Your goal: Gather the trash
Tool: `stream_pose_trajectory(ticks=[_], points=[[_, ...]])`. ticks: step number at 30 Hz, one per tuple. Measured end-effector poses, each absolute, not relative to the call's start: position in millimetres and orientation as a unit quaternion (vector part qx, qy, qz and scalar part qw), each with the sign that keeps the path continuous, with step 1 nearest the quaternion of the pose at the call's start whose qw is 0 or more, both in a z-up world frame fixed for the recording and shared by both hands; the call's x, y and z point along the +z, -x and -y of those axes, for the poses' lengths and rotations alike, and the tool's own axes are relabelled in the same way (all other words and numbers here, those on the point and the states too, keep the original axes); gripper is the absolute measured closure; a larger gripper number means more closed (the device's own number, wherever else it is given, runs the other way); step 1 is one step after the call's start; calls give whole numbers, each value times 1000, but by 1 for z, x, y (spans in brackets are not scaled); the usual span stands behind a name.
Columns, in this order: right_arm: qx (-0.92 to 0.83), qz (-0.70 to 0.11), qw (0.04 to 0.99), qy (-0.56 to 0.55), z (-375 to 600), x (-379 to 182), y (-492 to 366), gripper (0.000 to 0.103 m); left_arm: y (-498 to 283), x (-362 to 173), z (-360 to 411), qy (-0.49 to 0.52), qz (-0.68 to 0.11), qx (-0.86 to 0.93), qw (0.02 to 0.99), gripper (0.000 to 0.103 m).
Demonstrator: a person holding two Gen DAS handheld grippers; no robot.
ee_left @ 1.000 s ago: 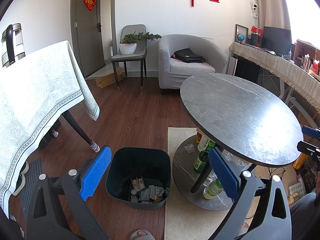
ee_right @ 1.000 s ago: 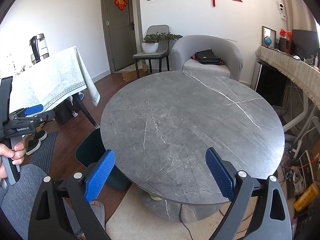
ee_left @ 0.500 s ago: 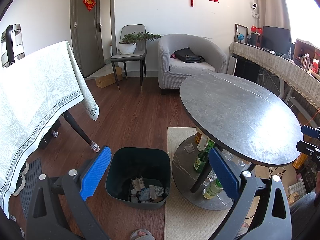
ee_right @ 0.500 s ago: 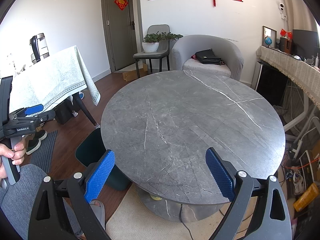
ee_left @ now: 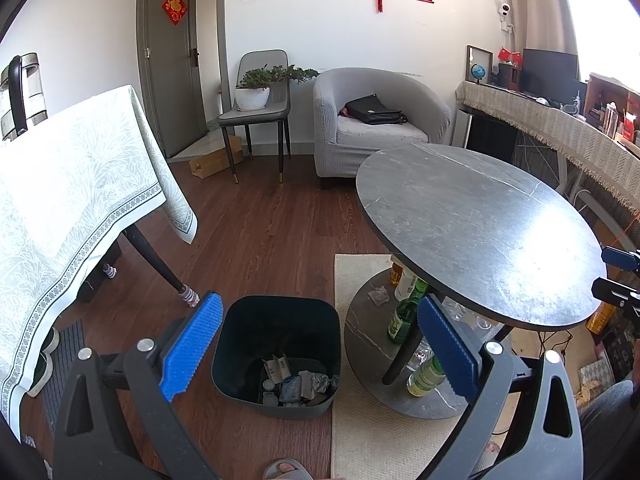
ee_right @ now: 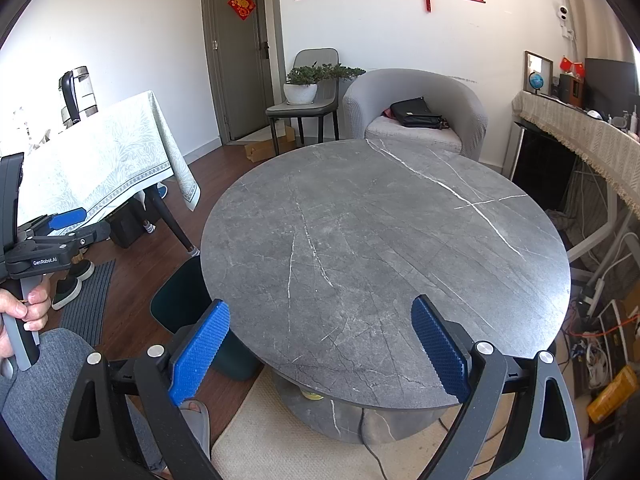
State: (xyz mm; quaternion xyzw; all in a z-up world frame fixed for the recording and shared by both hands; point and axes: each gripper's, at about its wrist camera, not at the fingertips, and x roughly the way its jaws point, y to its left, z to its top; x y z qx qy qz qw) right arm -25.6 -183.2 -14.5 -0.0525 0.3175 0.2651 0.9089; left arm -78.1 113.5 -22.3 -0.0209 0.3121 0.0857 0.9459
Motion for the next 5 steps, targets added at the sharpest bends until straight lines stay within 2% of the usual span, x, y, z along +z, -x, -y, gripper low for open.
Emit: stream_pose_trajectory(ticks=[5], points=[[265, -318, 909, 56, 183, -16, 25, 10, 78, -22, -114, 21, -313, 88, 946, 3]])
